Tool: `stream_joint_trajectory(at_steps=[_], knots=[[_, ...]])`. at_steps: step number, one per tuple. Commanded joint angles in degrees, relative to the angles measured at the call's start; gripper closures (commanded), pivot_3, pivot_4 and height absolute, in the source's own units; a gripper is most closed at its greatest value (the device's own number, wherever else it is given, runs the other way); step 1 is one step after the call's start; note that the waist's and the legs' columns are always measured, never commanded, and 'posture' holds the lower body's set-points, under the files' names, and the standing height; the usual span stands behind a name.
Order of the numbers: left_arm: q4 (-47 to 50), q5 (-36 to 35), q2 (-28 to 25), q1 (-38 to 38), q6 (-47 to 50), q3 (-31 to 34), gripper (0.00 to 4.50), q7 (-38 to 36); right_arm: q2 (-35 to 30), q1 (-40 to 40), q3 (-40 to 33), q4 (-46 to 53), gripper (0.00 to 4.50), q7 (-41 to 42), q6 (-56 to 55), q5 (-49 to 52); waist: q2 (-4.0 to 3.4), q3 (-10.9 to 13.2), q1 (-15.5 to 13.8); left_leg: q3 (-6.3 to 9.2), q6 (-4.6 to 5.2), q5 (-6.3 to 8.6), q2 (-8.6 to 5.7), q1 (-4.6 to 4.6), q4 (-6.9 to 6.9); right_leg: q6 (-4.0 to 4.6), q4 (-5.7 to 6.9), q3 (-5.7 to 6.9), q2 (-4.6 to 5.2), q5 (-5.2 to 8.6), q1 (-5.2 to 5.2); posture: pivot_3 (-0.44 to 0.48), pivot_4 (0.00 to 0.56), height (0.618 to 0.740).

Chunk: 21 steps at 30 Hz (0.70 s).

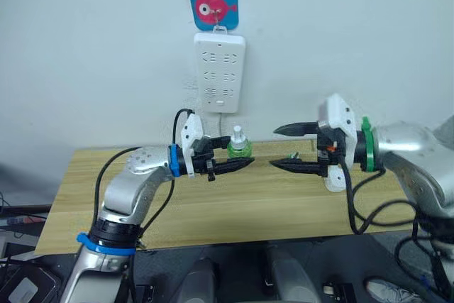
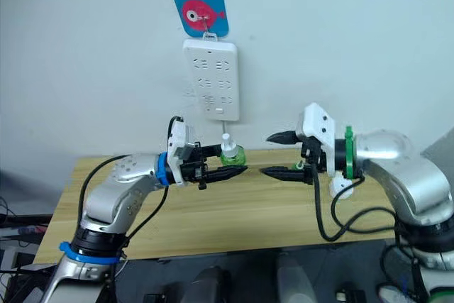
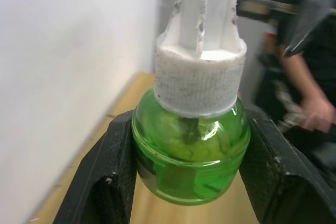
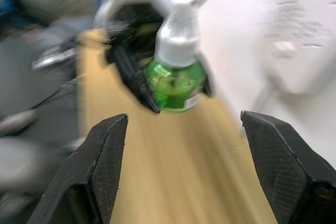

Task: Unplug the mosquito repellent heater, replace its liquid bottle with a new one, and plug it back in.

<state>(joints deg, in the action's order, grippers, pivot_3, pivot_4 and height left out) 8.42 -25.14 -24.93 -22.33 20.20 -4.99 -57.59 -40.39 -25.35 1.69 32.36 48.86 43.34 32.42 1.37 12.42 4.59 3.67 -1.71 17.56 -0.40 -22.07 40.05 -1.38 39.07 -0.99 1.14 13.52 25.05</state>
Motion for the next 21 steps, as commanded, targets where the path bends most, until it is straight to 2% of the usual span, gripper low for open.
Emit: stream_joint_trajectory(at_steps=[1,6,9,14,15,16,21], knots=[[0.9,2.4,1.9,0.0,-4.6,-0.5,2.20,3.0,5.6,1.9,-0.7,9.6,0.93,-12.2,3.3,-0.4,-0.05,-0.1,0.1,-0.01,-0.01,0.00,0.00,0.02,0.01,0.00,0.04,-0.01,0.00,0.00,0.00,-0.159,0.146,0.730],[-1.6,3.5,2.9,-1.7,-6.6,-1.4,2.20,2.9,14.6,1.0,7.5,10.6,0.93,-23.4,5.5,-5.8,-0.12,-0.9,0.6,-0.26,-0.02,-0.02,0.05,0.28,0.00,0.04,0.04,-0.01,-0.11,-0.09,-0.12,-0.185,0.142,0.730],[-3.5,3.9,3.1,-3.2,-7.4,-1.5,2.20,2.8,16.5,0.0,10.6,9.5,0.93,-25.5,5.2,-8.3,-0.13,-1.0,0.7,-0.26,-0.01,-0.02,0.01,0.26,0.00,0.04,0.04,-0.02,-0.13,-0.09,-0.12,-0.188,0.139,0.730],[-4.6,4.2,3.2,-4.1,-8.4,-1.9,2.20,2.5,18.7,-1.7,10.7,6.9,0.93,-26.4,4.1,-9.2,-0.09,-1.1,0.6,-0.26,0.00,-0.01,-0.02,0.20,0.00,0.03,-0.04,-0.01,-0.09,-0.10,-0.11,-0.181,0.134,0.730],[-4.5,4.2,3.0,-4.0,-8.6,-2.1,2.20,2.3,18.9,-2.0,10.7,6.5,1.30,-26.2,3.8,-9.5,-0.09,-1.2,0.6,-0.26,0.01,-0.01,-0.01,0.20,0.00,0.03,-0.04,-0.01,-0.09,-0.10,-0.10,-0.180,0.134,0.730],[-4.3,4.2,2.9,-3.9,-8.7,-2.2,2.20,2.2,19.1,-2.2,10.5,6.0,1.48,-26.1,3.7,-9.5,-0.09,-1.3,0.7,-0.25,0.00,-0.01,0.00,0.20,-0.01,0.03,-0.04,0.00,-0.10,-0.10,-0.10,-0.177,0.135,0.730],[-2.6,3.7,2.8,-3.2,-8.0,-2.2,2.20,2.3,19.3,-2.7,10.3,5.0,3.37,-25.0,3.7,-8.8,-0.10,-1.3,0.7,-0.25,0.01,-0.01,0.00,0.22,-0.02,0.03,-0.03,0.00,-0.10,-0.10,-0.11,-0.168,0.135,0.730]])
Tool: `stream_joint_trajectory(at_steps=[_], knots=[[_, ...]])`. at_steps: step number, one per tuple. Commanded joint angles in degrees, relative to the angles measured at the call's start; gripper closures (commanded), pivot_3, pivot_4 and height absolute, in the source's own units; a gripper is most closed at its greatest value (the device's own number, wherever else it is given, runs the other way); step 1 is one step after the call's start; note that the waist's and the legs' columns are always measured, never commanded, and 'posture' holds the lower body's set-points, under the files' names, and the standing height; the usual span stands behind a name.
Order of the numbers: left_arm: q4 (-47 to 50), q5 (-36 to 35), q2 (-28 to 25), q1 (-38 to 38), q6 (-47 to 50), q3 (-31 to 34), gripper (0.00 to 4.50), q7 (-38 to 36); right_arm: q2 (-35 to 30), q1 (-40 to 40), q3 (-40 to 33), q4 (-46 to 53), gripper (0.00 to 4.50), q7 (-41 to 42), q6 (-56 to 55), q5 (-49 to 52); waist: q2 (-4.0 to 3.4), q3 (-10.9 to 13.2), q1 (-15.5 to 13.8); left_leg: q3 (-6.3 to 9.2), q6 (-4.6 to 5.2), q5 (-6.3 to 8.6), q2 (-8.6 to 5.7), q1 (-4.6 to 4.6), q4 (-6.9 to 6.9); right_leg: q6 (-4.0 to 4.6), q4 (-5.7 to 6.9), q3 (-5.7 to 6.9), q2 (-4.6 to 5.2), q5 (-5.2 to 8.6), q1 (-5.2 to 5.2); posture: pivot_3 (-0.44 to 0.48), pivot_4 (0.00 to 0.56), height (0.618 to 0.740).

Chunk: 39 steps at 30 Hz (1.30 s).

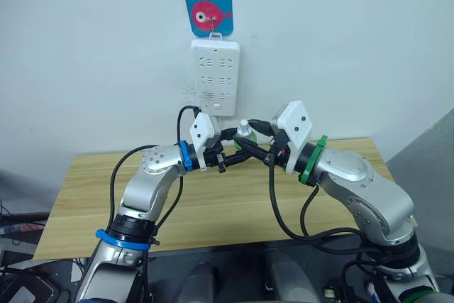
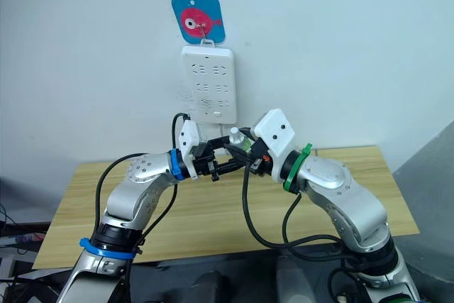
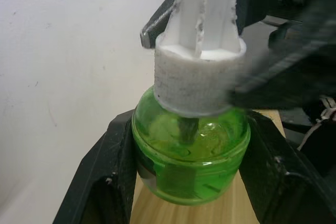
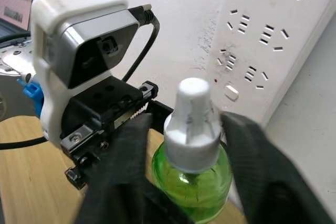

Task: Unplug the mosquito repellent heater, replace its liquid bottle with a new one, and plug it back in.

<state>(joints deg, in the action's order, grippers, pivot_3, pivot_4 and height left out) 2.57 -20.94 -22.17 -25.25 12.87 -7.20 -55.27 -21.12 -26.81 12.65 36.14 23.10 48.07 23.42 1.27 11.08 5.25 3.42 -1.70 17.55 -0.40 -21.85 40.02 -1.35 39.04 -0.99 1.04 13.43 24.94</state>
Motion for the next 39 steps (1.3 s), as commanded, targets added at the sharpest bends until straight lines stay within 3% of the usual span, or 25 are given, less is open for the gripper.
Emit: stream_joint_trajectory(at_steps=[1,6,13,16,19,26,29,32,36,39], knots=[[3.6,-0.6,0.0,-0.2,-0.5,0.0,2.20,0.0,-0.1,-1.2,-0.7,1.3,3.50,1.0,-0.9,0.5,0.00,0.0,0.0,0.00,0.00,0.00,0.00,0.00,0.00,0.00,0.00,0.01,0.00,0.00,0.00,-0.168,0.135,0.730],[6.7,-3.6,-1.1,0.8,1.8,0.8,2.20,-1.9,-1.9,-2.0,-2.3,0.4,3.50,7.2,-1.3,4.7,-0.01,0.0,-0.1,0.01,0.01,0.00,0.00,0.00,-0.01,0.00,0.00,0.01,0.00,0.00,0.00,-0.148,0.136,0.730],[13.4,-7.3,-9.1,5.6,0.7,0.5,2.20,-13.0,-16.6,-13.0,1.9,-14.9,3.50,41.2,-15.2,5.0,-0.02,0.0,-0.1,-0.09,0.03,0.01,0.02,0.11,-0.05,0.00,-0.04,0.01,-0.06,0.01,-0.04,-0.123,0.138,0.730],[13.5,-7.3,-10.2,6.1,0.0,0.3,2.20,-14.5,-18.6,-16.5,4.6,-18.8,3.50,48.7,-17.4,5.1,-0.01,0.0,-0.2,-0.13,0.03,0.01,0.04,0.12,-0.06,0.00,-0.07,0.07,-0.09,0.01,-0.11,-0.104,0.136,0.730],[13.1,-7.0,-9.7,5.7,-0.3,0.1,2.20,-14.2,-18.4,-17.5,4.3,-19.2,3.50,49.0,-15.3,6.4,-0.01,0.0,-0.5,-0.07,0.03,0.01,0.04,0.07,-0.05,0.00,-0.07,0.07,-0.05,0.01,-0.10,-0.103,0.135,0.730],[13.2,-6.6,-8.2,6.3,-0.8,-0.4,2.20,-12.4,-19.9,-17.3,0.4,-19.0,1.06,45.6,-13.5,5.7,-0.01,0.0,-0.5,0.01,0.02,0.01,0.02,0.08,-0.03,0.00,-0.06,0.05,0.02,0.01,-0.09,-0.145,0.144,0.730],[13.6,-6.1,-6.1,8.3,-0.8,-0.4,2.20,-8.8,-24.9,-10.8,-7.4,-12.6,1.03,42.5,-8.9,9.0,-0.01,-0.1,-0.7,0.05,0.02,0.01,0.01,0.03,-0.05,0.00,-0.06,0.06,0.02,0.01,-0.06,-0.159,0.144,0.730],[13.4,-6.5,-4.4,8.4,1.5,0.1,2.20,-5.1,-25.9,-3.9,-13.1,-5.1,1.03,37.0,-5.1,12.2,0.01,-0.1,-0.8,0.14,0.05,0.04,0.00,-0.08,-0.04,0.00,-0.17,0.04,0.06,0.01,-0.05,-0.167,0.145,0.730],[12.9,-7.3,-3.4,7.4,4.6,-0.3,2.20,-3.0,-20.4,4.3,-16.4,6.9,1.03,23.7,-0.1,15.9,0.00,-0.2,-0.4,0.14,0.05,0.02,0.03,0.02,-0.03,-0.01,-0.02,0.01,0.01,0.01,-0.10,-0.180,0.143,0.730],[12.7,-7.6,-3.6,6.5,6.3,-0.8,2.20,-3.3,-15.1,5.1,-11.4,9.4,1.03,14.4,0.3,10.9,-0.13,-0.3,0.2,0.01,0.04,0.02,0.10,0.16,-0.03,-0.01,0.03,-0.02,-0.16,0.01,-0.15,-0.198,0.143,0.730]])
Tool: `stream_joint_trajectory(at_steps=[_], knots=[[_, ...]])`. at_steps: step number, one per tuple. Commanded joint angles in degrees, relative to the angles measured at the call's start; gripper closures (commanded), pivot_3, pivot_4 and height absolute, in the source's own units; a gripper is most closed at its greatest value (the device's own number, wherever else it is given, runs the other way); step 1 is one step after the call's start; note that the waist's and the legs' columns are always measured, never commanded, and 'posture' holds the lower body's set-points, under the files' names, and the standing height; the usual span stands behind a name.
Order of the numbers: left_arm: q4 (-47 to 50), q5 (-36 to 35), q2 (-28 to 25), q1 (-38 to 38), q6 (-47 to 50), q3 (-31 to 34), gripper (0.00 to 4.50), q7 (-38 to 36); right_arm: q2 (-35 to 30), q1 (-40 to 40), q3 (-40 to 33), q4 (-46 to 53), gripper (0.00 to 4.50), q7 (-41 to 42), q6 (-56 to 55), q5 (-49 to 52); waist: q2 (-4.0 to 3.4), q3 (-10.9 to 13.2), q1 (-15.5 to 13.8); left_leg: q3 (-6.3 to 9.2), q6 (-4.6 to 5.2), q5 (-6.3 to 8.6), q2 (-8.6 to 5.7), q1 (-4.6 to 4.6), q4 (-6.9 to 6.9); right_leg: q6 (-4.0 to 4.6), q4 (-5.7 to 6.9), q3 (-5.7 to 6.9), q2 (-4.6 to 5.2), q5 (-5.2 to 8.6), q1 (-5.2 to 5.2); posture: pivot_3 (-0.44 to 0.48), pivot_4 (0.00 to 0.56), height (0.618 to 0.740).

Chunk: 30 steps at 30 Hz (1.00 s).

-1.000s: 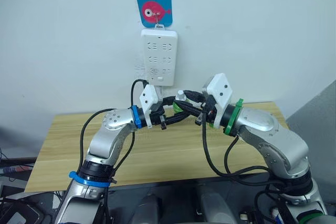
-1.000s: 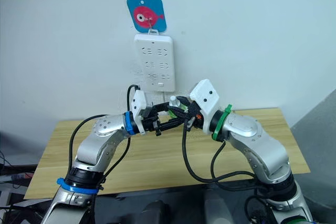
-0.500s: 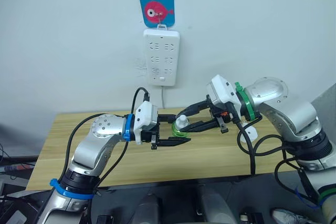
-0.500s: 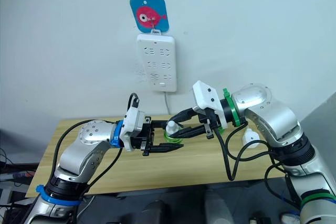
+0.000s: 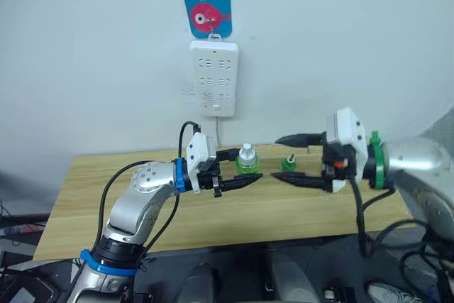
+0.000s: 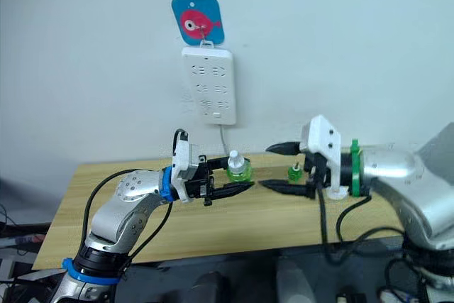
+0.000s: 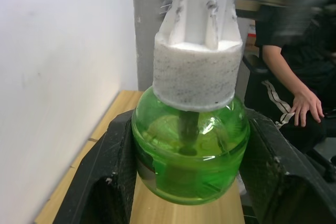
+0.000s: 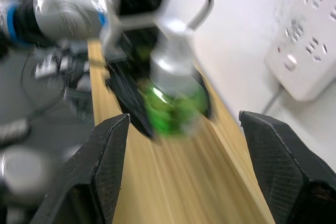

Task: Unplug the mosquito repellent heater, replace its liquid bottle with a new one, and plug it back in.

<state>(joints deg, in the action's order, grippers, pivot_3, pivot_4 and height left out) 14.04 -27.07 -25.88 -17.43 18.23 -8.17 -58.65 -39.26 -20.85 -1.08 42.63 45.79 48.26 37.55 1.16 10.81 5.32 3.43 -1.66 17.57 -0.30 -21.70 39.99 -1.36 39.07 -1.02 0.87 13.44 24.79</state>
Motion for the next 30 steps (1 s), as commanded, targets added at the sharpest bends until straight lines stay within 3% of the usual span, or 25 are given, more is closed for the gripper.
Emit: stream_joint_trajectory(at_steps=[1,6,10,22,26,30], knots=[[1.1,-1.3,0.2,-1.7,1.3,-0.1,2.20,0.0,4.7,-1.4,4.5,2.4,1.03,-10.6,-0.2,-5.3,-0.02,0.0,0.2,-0.03,0.00,0.00,0.00,0.06,0.00,0.00,-0.01,-0.03,-0.06,0.00,-0.05,-0.201,0.141,0.730],[0.8,-1.1,0.4,-2.3,1.4,-0.7,2.20,-0.7,10.7,-5.8,11.1,-2.2,1.03,-16.2,-0.7,-10.0,-0.04,0.0,0.7,-0.15,-0.01,0.00,-0.01,0.18,-0.02,0.00,-0.08,-0.04,-0.32,0.01,-0.22,-0.202,0.136,0.730],[0.9,-0.7,0.7,-2.2,1.0,-0.8,2.20,-0.8,12.0,-7.1,11.1,-4.0,1.03,-16.4,-0.7,-10.1,-0.04,0.0,0.7,-0.05,0.00,0.00,-0.02,0.11,-0.02,0.00,-0.13,-0.01,-0.28,0.01,-0.22,-0.195,0.133,0.730],[1.4,-0.8,0.3,-1.3,1.1,-0.1,2.20,0.1,-3.0,-1.5,-5.3,-2.9,1.03,-5.9,4.6,4.2,-0.04,-0.1,0.7,-0.02,0.02,0.01,-0.06,0.16,-0.02,-0.02,-0.19,-0.01,-0.25,0.02,-0.32,-0.197,0.129,0.730],[0.9,-0.7,0.4,-1.7,1.1,0.0,2.20,0.1,-6.0,-0.9,-5.0,-0.4,1.03,-4.3,5.2,6.6,-0.04,-0.1,0.9,-0.18,0.03,0.02,-0.02,0.28,-0.05,-0.03,-0.20,-0.01,-0.34,0.03,-0.43,-0.201,0.126,0.730],[0.6,-0.7,0.6,-2.1,1.0,-0.2,2.20,0.0,-0.9,-4.4,0.6,1.5,1.03,-10.3,5.2,5.0,-0.04,-0.1,1.2,-0.24,0.03,0.02,0.02,0.28,-0.05,-0.04,-0.19,-0.03,-0.37,0.04,-0.43,-0.204,0.123,0.730]])
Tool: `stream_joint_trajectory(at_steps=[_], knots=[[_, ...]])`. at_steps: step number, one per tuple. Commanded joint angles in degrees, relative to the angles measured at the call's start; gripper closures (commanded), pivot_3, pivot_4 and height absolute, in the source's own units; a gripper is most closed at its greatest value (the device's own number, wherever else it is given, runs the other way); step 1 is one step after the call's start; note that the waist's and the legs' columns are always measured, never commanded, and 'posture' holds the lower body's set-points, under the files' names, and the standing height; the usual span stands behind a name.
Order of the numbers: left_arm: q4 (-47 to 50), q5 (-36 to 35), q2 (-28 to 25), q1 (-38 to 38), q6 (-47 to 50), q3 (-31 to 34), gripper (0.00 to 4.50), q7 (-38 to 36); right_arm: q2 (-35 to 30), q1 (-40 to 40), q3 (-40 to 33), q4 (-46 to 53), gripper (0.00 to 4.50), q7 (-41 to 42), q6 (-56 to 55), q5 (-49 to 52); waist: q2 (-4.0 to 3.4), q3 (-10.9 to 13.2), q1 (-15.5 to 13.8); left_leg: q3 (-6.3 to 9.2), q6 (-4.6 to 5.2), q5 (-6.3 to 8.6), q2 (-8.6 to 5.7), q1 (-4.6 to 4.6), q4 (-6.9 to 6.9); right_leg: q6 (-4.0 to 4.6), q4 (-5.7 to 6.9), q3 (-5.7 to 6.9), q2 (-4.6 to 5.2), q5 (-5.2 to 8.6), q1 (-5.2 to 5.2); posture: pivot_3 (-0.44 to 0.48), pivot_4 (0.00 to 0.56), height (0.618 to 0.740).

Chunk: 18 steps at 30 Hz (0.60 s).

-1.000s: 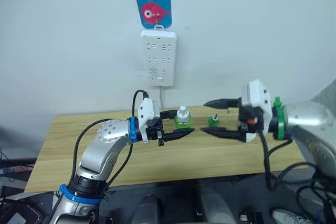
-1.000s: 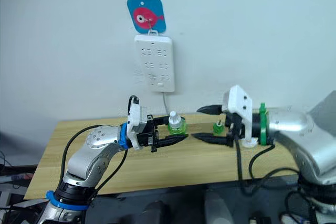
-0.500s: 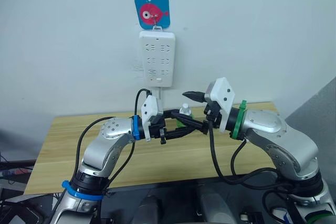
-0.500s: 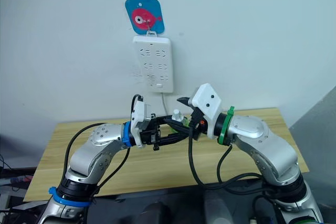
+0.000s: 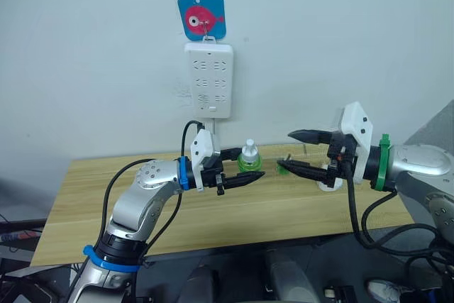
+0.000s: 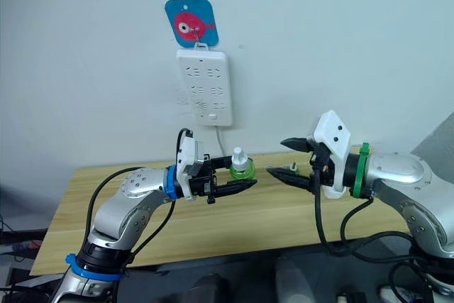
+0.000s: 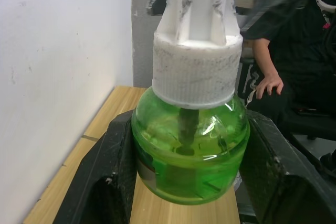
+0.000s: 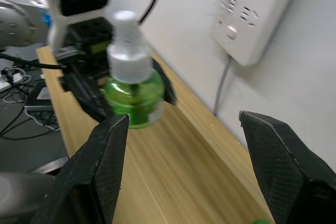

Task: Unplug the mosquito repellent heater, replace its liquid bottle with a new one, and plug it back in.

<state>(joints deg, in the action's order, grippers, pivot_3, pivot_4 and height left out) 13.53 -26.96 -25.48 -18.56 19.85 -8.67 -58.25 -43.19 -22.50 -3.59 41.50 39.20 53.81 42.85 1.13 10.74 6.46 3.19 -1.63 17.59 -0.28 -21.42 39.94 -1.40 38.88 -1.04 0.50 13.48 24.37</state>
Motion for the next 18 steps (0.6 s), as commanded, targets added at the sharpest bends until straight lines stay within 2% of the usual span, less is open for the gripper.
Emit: stream_joint_trajectory(at_steps=[1,7,11,14,18], knots=[[1.1,-0.8,0.2,-1.0,-0.6,0.3,2.20,-0.5,4.7,-3.9,4.8,2.5,1.03,-5.5,-0.5,-1.5,-0.01,0.0,0.1,-0.01,0.00,0.00,0.00,0.01,0.00,0.00,0.01,-0.02,0.00,0.00,0.00,-0.204,0.123,0.730],[1.6,-0.8,0.2,-0.7,-0.6,0.0,2.20,-0.6,11.5,-7.7,13.3,-0.5,1.03,-11.2,-1.5,-7.7,0.00,0.0,0.0,0.05,-0.01,0.00,-0.05,-0.03,0.01,-0.03,-0.01,0.00,0.04,0.02,0.00,-0.202,0.120,0.730],[1.7,-0.7,0.3,-0.8,-0.7,-0.2,2.20,-0.7,14.6,-9.5,15.0,-3.4,1.03,-12.1,-2.7,-10.1,-0.01,-0.1,0.0,0.13,-0.01,0.00,-0.05,-0.01,0.01,-0.03,-0.01,-0.03,0.07,0.02,0.00,-0.195,0.119,0.730],[1.8,-0.7,0.3,-0.6,-0.8,-0.2,2.20,-0.6,14.4,-9.2,13.9,-5.0,1.03,-11.3,-3.4,-10.7,-0.02,-0.1,0.0,0.20,-0.01,0.00,-0.05,-0.01,0.01,-0.03,-0.01,-0.01,0.08,0.02,0.00,-0.195,0.119,0.730],[2.2,-0.7,0.1,0.1,-0.9,-0.1,2.20,-0.5,10.6,-6.7,8.1,-4.1,1.03,-8.3,-2.0,-7.3,-0.02,-0.1,-0.1,0.29,-0.01,0.00,-0.05,-0.02,0.01,-0.03,-0.01,-0.01,0.09,0.02,0.00,-0.191,0.122,0.730]])
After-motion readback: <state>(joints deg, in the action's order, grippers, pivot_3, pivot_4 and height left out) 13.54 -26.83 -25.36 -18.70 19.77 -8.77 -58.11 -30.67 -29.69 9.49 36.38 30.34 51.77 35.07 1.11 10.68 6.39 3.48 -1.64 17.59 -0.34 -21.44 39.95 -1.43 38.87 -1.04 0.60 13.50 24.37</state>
